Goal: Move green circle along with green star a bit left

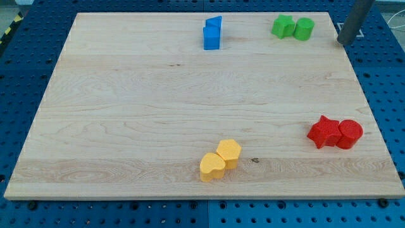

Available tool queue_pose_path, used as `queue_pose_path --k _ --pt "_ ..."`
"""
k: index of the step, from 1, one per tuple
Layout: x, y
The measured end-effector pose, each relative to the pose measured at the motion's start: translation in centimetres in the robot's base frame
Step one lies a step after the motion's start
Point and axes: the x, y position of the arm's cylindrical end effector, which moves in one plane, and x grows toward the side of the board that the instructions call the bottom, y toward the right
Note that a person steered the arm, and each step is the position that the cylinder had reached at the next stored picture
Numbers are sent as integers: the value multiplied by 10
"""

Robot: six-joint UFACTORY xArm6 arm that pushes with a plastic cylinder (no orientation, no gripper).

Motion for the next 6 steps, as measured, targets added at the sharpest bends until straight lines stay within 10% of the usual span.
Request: queue_pose_path --k 6 --pt "-36 -51"
